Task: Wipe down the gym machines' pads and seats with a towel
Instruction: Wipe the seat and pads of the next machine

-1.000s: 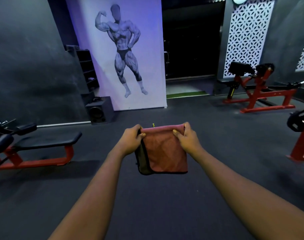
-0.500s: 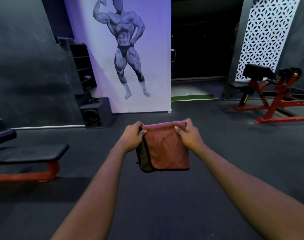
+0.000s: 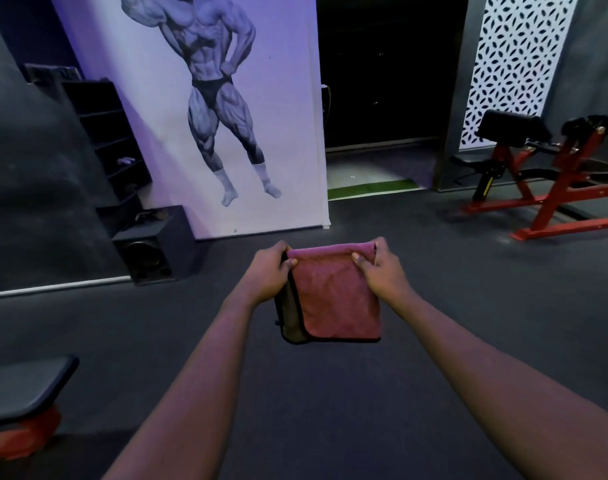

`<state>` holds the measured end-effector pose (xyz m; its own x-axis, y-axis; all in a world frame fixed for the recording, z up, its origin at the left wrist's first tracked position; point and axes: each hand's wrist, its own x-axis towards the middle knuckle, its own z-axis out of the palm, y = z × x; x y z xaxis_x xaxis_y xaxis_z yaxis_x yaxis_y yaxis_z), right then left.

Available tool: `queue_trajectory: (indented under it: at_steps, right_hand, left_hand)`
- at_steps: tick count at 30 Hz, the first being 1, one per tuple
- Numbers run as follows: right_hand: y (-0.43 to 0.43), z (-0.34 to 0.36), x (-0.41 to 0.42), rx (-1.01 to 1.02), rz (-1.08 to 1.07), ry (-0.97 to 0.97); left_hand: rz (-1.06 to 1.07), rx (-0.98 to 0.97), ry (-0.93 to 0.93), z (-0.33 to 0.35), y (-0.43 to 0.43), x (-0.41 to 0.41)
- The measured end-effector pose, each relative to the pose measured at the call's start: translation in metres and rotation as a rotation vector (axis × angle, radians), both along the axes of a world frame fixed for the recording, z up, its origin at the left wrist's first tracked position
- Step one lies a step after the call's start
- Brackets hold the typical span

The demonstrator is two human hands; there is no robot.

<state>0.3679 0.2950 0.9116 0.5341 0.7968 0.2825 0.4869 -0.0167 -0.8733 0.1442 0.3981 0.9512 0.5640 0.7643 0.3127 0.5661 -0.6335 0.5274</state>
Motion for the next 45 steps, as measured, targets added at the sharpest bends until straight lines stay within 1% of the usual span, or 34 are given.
queue_trajectory:
  at_steps: [4, 11, 19, 28, 32, 35, 41, 45]
  right_hand:
    - [0.088, -0.011, 0.052, -0.001, -0.011, 0.032]
    - [0.247, -0.003, 0.139, -0.021, -0.004, 0.036]
    - [0.405, -0.033, 0.226, -0.085, -0.023, 0.033]
    - [0.573, -0.06, 0.311, -0.173, -0.072, 0.105]
    - [0.632, -0.088, 0.352, -0.237, -0.065, 0.126]
    - [0.673, -0.115, 0.379, -0.282, -0.048, 0.14]
    - [0.724, -0.187, 0.423, -0.428, 0.019, 0.207]
    - [0.747, -0.238, 0.433, -0.557, 0.035, 0.258]
  left_hand:
    - [-0.004, -0.004, 0.015, -0.008, 0.086, 0.052]
    - [0.031, -0.033, 0.017, -0.003, 0.237, 0.14]
    - [0.001, -0.081, 0.027, -0.039, 0.402, 0.23]
    - [-0.018, -0.184, 0.054, -0.065, 0.581, 0.323]
    - [-0.021, -0.233, 0.08, -0.088, 0.638, 0.364]
    - [0.022, -0.273, 0.084, -0.114, 0.671, 0.391]
    - [0.109, -0.405, 0.143, -0.188, 0.711, 0.432]
    - [0.166, -0.488, 0.158, -0.245, 0.725, 0.442]
